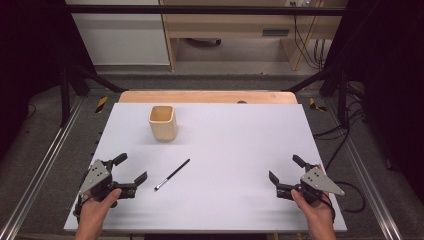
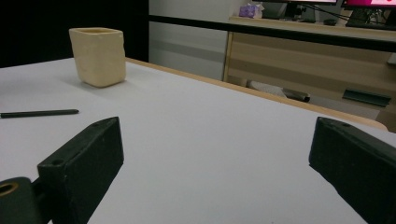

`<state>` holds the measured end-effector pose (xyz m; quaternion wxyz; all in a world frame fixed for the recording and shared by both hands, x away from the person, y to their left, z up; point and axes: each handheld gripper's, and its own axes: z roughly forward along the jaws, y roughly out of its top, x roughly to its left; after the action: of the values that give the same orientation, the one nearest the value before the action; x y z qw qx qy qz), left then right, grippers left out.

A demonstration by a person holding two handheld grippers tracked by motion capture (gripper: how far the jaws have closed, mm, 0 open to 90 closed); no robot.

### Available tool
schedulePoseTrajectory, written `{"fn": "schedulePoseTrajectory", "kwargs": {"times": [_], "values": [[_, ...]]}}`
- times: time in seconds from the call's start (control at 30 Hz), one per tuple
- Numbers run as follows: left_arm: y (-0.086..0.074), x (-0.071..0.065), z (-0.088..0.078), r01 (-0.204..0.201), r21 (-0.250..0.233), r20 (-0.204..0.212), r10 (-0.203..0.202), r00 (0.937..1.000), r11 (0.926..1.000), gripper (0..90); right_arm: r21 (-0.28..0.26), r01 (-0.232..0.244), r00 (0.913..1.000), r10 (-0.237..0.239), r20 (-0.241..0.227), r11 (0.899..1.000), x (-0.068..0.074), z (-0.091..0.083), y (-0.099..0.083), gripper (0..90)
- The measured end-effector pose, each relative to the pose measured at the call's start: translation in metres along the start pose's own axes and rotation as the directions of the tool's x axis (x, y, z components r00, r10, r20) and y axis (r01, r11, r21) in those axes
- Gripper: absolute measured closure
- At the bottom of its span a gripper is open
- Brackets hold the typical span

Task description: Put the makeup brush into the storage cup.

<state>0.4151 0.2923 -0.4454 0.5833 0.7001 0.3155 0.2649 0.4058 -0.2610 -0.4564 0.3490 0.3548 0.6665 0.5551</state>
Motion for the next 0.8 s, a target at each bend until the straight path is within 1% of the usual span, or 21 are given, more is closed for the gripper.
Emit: {"fn": "schedulePoseTrajectory", "kwargs": {"times": [0.1, 0.27, 0.33, 0.37, 0.43, 0.47, 0.5, 0.53, 0.57, 0.6, 0.67, 0.8], "values": [[0.0, -0.005, 0.001, -0.003, 0.016, 0.005, 0.003, 1.0, 0.9999, 1.3, -0.001, 0.0, 1.0, 0.0, 0.007, 1.0, 0.0, 0.0, 0.0, 3.2], [0.0, -0.014, 0.002, -0.035, 0.051, 0.026, 0.034, 0.9991, 0.9981, 1.1, -0.013, 0.003, 0.9999, -0.003, 0.01, 1.0, 0.001, -0.002, 0.001, 3.0], [0.001, -0.017, 0.004, -0.038, 0.061, 0.031, 0.036, 0.9989, 0.9974, 1.2, -0.016, -0.003, 0.9999, 0.003, 0.016, 1.0, 0.001, -0.004, 0.001, 2.8], [0.001, -0.018, 0.005, -0.038, 0.075, 0.04, 0.035, 0.9986, 0.9965, 1.2, -0.021, -0.012, 0.9997, 0.013, 0.021, 1.0, 0.001, -0.006, 0.002, 2.9], [0.003, -0.021, 0.011, -0.052, 0.101, 0.049, 0.047, 0.9977, 0.9935, 1.3, -0.024, -0.01, 0.9996, 0.011, 0.026, 1.0, 0.001, -0.007, 0.002, 2.9], [0.005, -0.023, 0.015, -0.051, 0.122, 0.055, 0.045, 0.9975, 0.9912, 1.5, -0.023, -0.006, 0.9995, 0.007, 0.03, 1.0, 0.0, -0.008, 0.002, 2.9], [0.007, -0.024, 0.018, -0.061, 0.152, 0.063, 0.052, 0.9967, 0.9865, 1.5, -0.021, -0.009, 0.9994, 0.009, 0.032, 1.0, 0.0, -0.009, 0.002, 2.9], [0.01, -0.026, 0.022, -0.083, 0.18, 0.065, 0.072, 0.9953, 0.9802, 1.5, -0.026, -0.01, 0.9994, 0.01, 0.033, 1.0, -0.001, -0.01, 0.002, 2.9], [0.012, -0.028, 0.026, -0.105, 0.208, 0.073, 0.092, 0.9931, 0.9724, 1.5, -0.025, -0.016, 0.9992, 0.017, 0.036, 1.0, -0.001, -0.011, 0.002, 3.0], [0.015, -0.03, 0.03, -0.116, 0.229, 0.08, 0.1, 0.9917, 0.9665, 1.7, -0.024, -0.018, 0.999, 0.019, 0.04, 1.0, -0.001, -0.012, 0.002, 2.9], [0.02, -0.033, 0.036, -0.132, 0.255, 0.102, 0.109, 0.9887, 0.9579, 1.8, -0.023, -0.017, 0.9987, 0.018, 0.047, 1.0, -0.002, -0.013, 0.002, 2.9], [0.031, -0.037, 0.049, -0.171, 0.321, 0.132, 0.135, 0.982, 0.9316, 2.0, -0.013, -0.013, 0.9988, 0.014, 0.048, 1.0, -0.001, -0.013, 0.002, 2.8]]}}
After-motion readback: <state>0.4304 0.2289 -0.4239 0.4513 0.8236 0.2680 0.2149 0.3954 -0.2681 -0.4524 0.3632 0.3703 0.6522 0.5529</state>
